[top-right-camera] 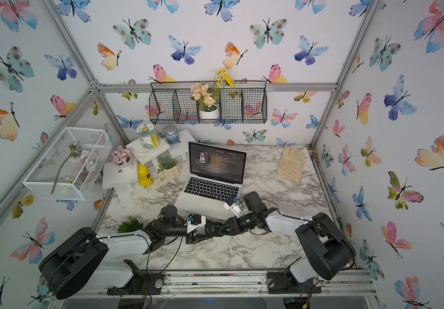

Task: Remove the wireless mouse receiver from the laptop
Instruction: Close the lid on the mouse.

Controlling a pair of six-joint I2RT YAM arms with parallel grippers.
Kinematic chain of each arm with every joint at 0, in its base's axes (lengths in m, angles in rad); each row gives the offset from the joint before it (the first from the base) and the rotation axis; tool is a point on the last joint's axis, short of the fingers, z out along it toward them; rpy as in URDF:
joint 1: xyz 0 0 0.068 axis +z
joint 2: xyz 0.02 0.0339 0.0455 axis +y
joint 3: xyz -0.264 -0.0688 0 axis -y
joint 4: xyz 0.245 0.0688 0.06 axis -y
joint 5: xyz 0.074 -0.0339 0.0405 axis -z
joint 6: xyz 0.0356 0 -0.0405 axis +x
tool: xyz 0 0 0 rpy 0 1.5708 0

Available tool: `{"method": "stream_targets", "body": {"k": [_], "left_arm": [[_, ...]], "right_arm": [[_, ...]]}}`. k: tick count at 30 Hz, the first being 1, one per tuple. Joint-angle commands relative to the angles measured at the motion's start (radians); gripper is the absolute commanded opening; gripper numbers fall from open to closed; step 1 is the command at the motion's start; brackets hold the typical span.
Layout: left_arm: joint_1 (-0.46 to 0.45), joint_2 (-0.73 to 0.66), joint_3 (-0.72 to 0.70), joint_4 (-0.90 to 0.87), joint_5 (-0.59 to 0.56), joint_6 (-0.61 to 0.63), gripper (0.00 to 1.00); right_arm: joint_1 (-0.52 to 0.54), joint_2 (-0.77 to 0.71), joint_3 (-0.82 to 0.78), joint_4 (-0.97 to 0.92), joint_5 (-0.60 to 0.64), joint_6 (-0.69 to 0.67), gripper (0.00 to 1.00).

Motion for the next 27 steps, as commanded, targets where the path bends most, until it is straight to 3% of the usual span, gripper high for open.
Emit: {"method": "stream_targets", "body": {"k": [1, 12, 15, 27], "left_arm": [[-0.028, 0.021, 0.052, 0.12, 0.08, 0.002, 0.0], [-0.03, 0.129, 0.036, 0.099, 0.035, 0.049, 0.0], [-0.03, 0.175, 0.003, 0.161, 0.03, 0.037, 0.0], [-0.027, 0.165, -0.001, 0.157, -0.001, 0.029, 0.0]], "right_arm": [[0.027, -0.033, -0.011, 0.139, 0.037, 0.039, 0.54], [0.025, -0.036, -0.026, 0.1, 0.051, 0.025, 0.68], [0.026, -0.061, -0.04, 0.089, 0.073, 0.022, 0.72], [0.022, -0.13, -0.097, 0.227, 0.009, 0.108, 0.73]]}}
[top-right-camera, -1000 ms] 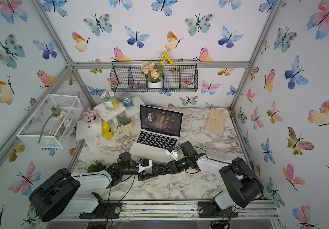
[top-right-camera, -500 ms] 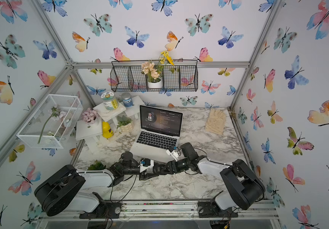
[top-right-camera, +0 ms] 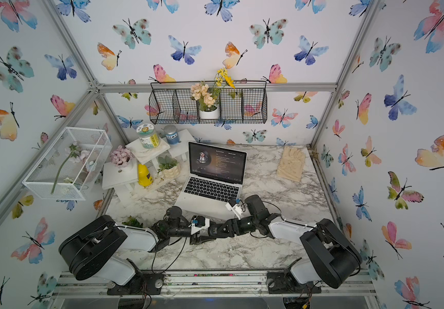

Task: Remove the wireless mouse receiver from the laptop
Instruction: Close the lid on the mouse.

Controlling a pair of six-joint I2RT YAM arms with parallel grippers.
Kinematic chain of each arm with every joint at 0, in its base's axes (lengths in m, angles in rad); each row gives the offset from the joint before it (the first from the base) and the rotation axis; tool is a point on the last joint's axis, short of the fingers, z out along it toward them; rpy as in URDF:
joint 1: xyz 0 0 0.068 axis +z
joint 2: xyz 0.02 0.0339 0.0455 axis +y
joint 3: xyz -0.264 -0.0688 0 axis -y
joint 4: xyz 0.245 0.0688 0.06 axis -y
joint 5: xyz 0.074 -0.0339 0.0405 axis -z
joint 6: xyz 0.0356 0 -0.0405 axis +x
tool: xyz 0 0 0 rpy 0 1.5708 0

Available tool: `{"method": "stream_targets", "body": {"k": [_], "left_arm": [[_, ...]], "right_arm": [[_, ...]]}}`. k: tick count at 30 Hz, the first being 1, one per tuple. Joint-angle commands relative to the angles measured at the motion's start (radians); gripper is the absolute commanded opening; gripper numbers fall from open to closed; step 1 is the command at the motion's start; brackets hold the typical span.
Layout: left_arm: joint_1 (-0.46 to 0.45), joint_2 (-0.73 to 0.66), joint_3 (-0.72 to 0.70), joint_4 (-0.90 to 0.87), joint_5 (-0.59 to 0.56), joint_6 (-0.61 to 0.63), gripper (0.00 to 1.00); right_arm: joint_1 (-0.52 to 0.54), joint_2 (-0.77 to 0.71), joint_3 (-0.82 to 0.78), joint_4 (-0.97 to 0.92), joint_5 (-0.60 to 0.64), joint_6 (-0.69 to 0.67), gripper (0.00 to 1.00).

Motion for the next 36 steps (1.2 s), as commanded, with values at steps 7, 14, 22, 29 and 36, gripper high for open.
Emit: {"method": "stream_targets", "body": {"k": [7, 14, 22, 29, 36], "left_arm": [[0.01, -0.009, -0.012, 0.016, -0.012, -0.02, 0.0], [0.035, -0.063, -0.038, 0.126, 0.066, -0.088, 0.0], [0.048, -0.089, -0.05, 0.187, 0.088, -0.129, 0.0], [0.053, -0.086, -0.05, 0.214, 0.116, -0.149, 0.0], [0.053, -0.083, -0.052, 0.22, 0.131, -0.155, 0.0]], "right_arm": [[0.001, -0.104, -0.052, 0.162, -0.096, 0.078, 0.7], [-0.005, -0.08, -0.078, 0.243, -0.116, 0.118, 0.77], [-0.012, -0.052, -0.092, 0.317, -0.132, 0.152, 0.8], [-0.013, -0.035, -0.092, 0.405, -0.159, 0.198, 0.76], [-0.013, -0.01, -0.098, 0.555, -0.166, 0.292, 0.62]]}}
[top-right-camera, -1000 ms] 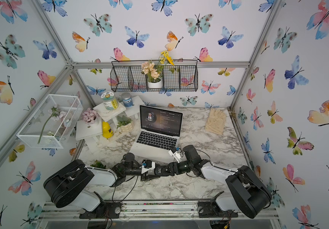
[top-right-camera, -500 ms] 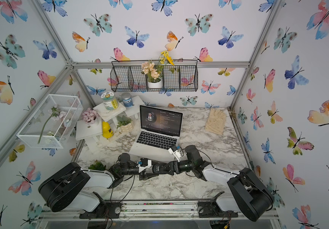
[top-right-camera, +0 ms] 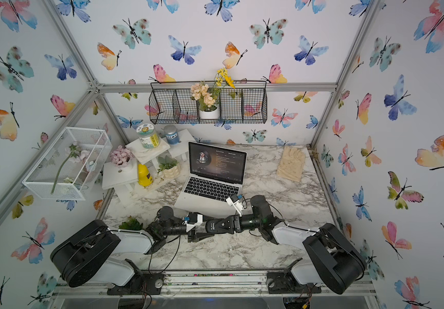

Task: Remove the wireless mouse receiver from the laptop
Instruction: Close the lid on the mouse.

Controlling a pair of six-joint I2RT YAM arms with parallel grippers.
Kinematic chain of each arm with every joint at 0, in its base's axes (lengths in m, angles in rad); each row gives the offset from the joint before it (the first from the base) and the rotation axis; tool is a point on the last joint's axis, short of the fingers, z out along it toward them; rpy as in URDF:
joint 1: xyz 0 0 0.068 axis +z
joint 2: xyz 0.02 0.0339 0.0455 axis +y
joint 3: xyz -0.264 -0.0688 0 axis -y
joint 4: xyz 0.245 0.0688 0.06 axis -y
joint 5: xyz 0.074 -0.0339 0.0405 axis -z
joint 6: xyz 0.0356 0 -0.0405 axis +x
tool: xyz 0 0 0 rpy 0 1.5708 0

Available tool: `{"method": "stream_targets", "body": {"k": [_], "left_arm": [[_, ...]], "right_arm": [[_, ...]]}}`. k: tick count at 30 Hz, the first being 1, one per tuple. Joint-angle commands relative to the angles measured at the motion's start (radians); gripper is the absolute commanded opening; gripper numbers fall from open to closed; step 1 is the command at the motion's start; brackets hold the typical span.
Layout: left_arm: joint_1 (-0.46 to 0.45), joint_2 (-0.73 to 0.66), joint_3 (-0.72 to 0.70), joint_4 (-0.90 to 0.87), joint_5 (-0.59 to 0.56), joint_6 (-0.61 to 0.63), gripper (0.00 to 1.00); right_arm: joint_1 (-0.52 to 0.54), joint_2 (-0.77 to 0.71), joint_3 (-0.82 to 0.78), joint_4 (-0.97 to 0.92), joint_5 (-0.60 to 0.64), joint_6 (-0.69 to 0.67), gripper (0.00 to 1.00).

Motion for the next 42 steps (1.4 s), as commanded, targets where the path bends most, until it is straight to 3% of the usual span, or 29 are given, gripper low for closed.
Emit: {"method": "stream_targets", "body": {"k": [1, 6, 11, 12, 13, 14, 15, 17, 21, 24, 26, 27, 28, 29, 42], "left_arm": [[0.005, -0.016, -0.006, 0.028, 0.042, -0.02, 0.0], [0.005, -0.014, -0.003, 0.024, 0.042, -0.02, 0.0], [0.005, -0.011, 0.007, 0.004, 0.034, -0.025, 0.03], [0.005, -0.012, 0.009, 0.0, 0.03, -0.026, 0.13], [0.005, -0.015, 0.007, 0.001, 0.025, -0.031, 0.3], [0.005, -0.02, 0.004, 0.006, 0.018, -0.035, 0.4], [0.005, -0.025, 0.002, 0.009, 0.013, -0.038, 0.42], [0.005, -0.033, 0.002, 0.005, 0.019, -0.04, 0.36], [0.005, -0.035, 0.019, -0.004, 0.041, -0.051, 0.24], [0.005, -0.038, 0.061, -0.055, 0.062, -0.074, 0.12], [0.0, -0.025, 0.134, -0.159, 0.092, -0.089, 0.1], [-0.005, -0.017, 0.159, -0.194, 0.093, -0.092, 0.14], [-0.013, -0.011, 0.174, -0.211, 0.085, -0.093, 0.37], [-0.022, -0.01, 0.169, -0.201, 0.066, -0.088, 0.49], [-0.046, 0.006, 0.153, -0.218, 0.042, -0.007, 0.56]], "right_arm": [[0.0, 0.018, -0.013, 0.124, -0.032, 0.062, 0.58], [-0.001, 0.028, -0.021, 0.125, -0.033, 0.059, 0.3], [0.0, 0.012, -0.031, 0.101, -0.014, 0.043, 0.27], [-0.001, 0.006, -0.029, 0.09, -0.005, 0.039, 0.26], [-0.001, 0.001, -0.022, 0.072, 0.001, 0.028, 0.24], [-0.002, -0.007, -0.011, 0.041, 0.007, 0.007, 0.22], [-0.002, -0.019, 0.003, -0.012, 0.025, -0.025, 0.22], [-0.002, -0.049, 0.031, -0.122, 0.063, -0.097, 0.19], [-0.002, -0.053, 0.038, -0.157, 0.069, -0.105, 0.18], [-0.002, -0.039, 0.031, -0.145, 0.072, -0.095, 0.18], [-0.001, -0.03, 0.019, -0.093, 0.053, -0.061, 0.17], [-0.003, -0.029, 0.013, -0.063, 0.041, -0.04, 0.16], [-0.001, -0.027, 0.001, -0.009, 0.025, -0.005, 0.14], [-0.002, -0.026, -0.005, 0.024, 0.011, 0.021, 0.14], [-0.001, -0.017, -0.008, 0.02, -0.05, 0.046, 0.12]]}}
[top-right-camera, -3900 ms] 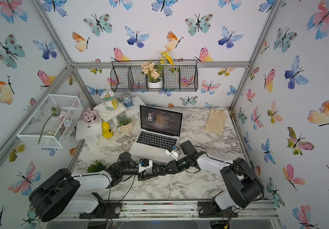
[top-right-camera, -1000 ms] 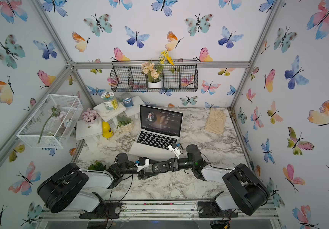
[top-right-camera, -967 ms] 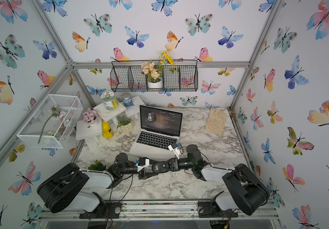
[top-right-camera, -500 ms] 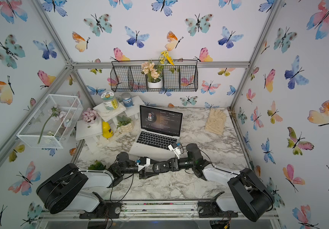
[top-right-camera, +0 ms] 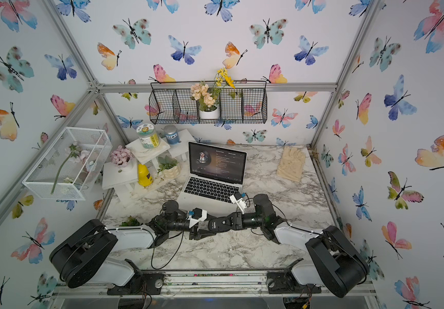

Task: Remove the wireless mouse receiver from the laptop
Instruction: Close the lid on the mouse.

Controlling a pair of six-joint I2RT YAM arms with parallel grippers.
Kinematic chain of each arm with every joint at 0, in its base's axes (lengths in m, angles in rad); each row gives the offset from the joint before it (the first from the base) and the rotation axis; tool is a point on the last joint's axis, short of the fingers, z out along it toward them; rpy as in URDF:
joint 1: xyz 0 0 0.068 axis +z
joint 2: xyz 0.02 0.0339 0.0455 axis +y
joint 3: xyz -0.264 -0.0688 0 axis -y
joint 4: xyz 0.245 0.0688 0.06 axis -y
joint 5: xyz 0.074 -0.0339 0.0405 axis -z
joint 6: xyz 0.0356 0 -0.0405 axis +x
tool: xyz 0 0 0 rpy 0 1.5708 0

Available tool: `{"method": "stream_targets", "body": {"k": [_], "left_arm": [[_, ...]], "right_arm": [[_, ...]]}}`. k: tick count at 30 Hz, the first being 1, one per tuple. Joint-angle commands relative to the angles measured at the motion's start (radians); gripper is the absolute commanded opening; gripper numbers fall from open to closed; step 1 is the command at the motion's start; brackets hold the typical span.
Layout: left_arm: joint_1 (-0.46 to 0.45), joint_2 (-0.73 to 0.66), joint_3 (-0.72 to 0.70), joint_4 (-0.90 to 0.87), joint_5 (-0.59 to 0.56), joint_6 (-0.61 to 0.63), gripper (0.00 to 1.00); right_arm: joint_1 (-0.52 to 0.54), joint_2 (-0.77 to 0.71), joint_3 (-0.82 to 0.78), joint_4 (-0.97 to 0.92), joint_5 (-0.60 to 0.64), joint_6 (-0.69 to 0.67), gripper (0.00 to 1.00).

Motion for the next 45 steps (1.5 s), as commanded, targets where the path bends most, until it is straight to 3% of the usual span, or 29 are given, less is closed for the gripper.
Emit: {"method": "stream_targets", "body": {"k": [1, 5, 7, 9, 10, 11, 12, 14, 16, 18, 20, 25, 29, 31, 32, 35, 39, 40, 41, 45], "left_arm": [[-0.042, 0.011, 0.047, 0.006, 0.002, 0.002, 0.54], [-0.054, 0.014, 0.053, -0.004, 0.003, 0.004, 0.6], [-0.058, 0.014, 0.052, -0.006, -0.007, 0.005, 0.84], [-0.058, 0.018, 0.052, -0.013, 0.003, 0.018, 0.77], [-0.058, 0.024, 0.056, -0.02, 0.015, 0.02, 0.68], [-0.058, 0.033, 0.066, -0.041, 0.039, 0.035, 0.45], [-0.058, 0.042, 0.08, -0.067, 0.049, 0.042, 0.33], [-0.057, 0.07, 0.129, -0.142, 0.079, 0.056, 0.17], [-0.056, 0.088, 0.156, -0.202, 0.097, 0.08, 0.08], [-0.056, 0.087, 0.153, -0.213, 0.092, 0.098, 0.04], [-0.056, 0.079, 0.14, -0.208, 0.084, 0.109, 0.02], [-0.056, 0.076, 0.146, -0.237, 0.071, 0.125, 0.02], [-0.055, 0.062, 0.131, -0.234, 0.049, 0.129, 0.04], [-0.054, 0.055, 0.129, -0.238, 0.033, 0.129, 0.05], [-0.054, 0.051, 0.129, -0.241, 0.024, 0.129, 0.06], [-0.053, 0.053, 0.132, -0.242, 0.019, 0.121, 0.16], [-0.053, 0.053, 0.136, -0.249, 0.002, 0.111, 0.34], [-0.053, 0.051, 0.133, -0.246, -0.003, 0.106, 0.47], [-0.053, 0.05, 0.124, -0.232, -0.013, 0.097, 0.99], [-0.053, 0.021, 0.04, -0.109, -0.069, 0.062, 0.99]], "right_arm": [[0.034, 0.018, -0.004, 0.072, -0.058, -0.013, 0.12], [0.033, 0.035, -0.014, 0.123, -0.071, 0.021, 0.12], [0.033, 0.04, -0.012, 0.125, -0.072, 0.025, 0.12], [0.033, 0.041, -0.012, 0.125, -0.074, 0.028, 0.12], [0.033, 0.04, -0.013, 0.131, -0.074, 0.03, 0.12], [0.033, 0.039, -0.013, 0.132, -0.074, 0.035, 0.12], [0.033, 0.039, -0.012, 0.127, -0.073, 0.034, 0.13], [0.033, 0.039, -0.006, 0.11, -0.076, 0.029, 0.25], [0.033, 0.035, 0.0, 0.082, -0.071, 0.015, 0.38], [0.033, 0.027, 0.002, 0.073, -0.068, 0.01, 0.41], [0.032, 0.02, 0.014, 0.036, -0.064, -0.008, 0.51], [0.032, -0.005, 0.035, -0.05, -0.045, -0.052, 0.65], [0.029, -0.04, 0.041, -0.113, -0.028, -0.079, 0.67], [0.027, -0.055, 0.039, -0.143, -0.02, -0.093, 0.63], [0.027, -0.062, 0.04, -0.158, -0.016, -0.099, 0.58], [0.026, -0.073, 0.029, -0.154, -0.007, -0.102, 0.28], [0.027, -0.059, 0.031, -0.141, -0.017, -0.1, 0.16], [0.026, -0.059, 0.031, -0.137, -0.02, -0.1, 0.16], [0.027, -0.06, 0.031, -0.135, -0.02, -0.099, 0.15], [0.023, -0.079, 0.035, -0.147, -0.029, -0.108, 0.13]]}}
